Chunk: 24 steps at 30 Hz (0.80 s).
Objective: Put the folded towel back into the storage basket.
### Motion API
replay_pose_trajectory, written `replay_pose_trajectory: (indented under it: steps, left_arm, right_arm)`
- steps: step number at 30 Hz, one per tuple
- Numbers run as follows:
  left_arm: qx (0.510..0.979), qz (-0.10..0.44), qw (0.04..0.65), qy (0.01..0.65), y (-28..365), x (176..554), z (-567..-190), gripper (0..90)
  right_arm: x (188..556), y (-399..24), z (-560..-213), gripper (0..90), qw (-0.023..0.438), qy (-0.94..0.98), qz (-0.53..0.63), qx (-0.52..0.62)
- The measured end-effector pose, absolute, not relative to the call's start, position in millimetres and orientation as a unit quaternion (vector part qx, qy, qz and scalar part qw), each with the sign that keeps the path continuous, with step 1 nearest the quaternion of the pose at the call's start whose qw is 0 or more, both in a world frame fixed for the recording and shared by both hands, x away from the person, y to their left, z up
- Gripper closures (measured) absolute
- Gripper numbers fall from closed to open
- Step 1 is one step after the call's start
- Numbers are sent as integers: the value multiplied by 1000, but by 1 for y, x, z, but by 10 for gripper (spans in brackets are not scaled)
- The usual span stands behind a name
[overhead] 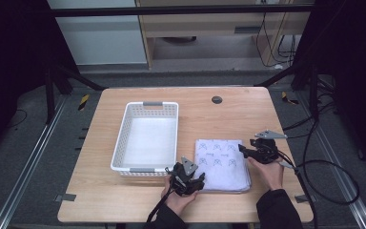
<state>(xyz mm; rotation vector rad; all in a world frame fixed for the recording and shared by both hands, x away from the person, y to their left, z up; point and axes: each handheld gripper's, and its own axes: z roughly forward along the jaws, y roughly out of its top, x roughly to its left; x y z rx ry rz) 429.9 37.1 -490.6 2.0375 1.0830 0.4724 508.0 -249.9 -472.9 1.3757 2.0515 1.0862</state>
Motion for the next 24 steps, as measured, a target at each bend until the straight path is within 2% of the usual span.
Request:
replay_pose_trajectory:
  steps: [15,24]
  left_arm:
    - [804,186,371,426,33,431,-496,390]
    - [806,174,372,428,33,432,-497,429]
  right_arm:
    - [514,-241,-489,422,207,759,371,494]
    - [516,-238,-494,434,192,761,362,503]
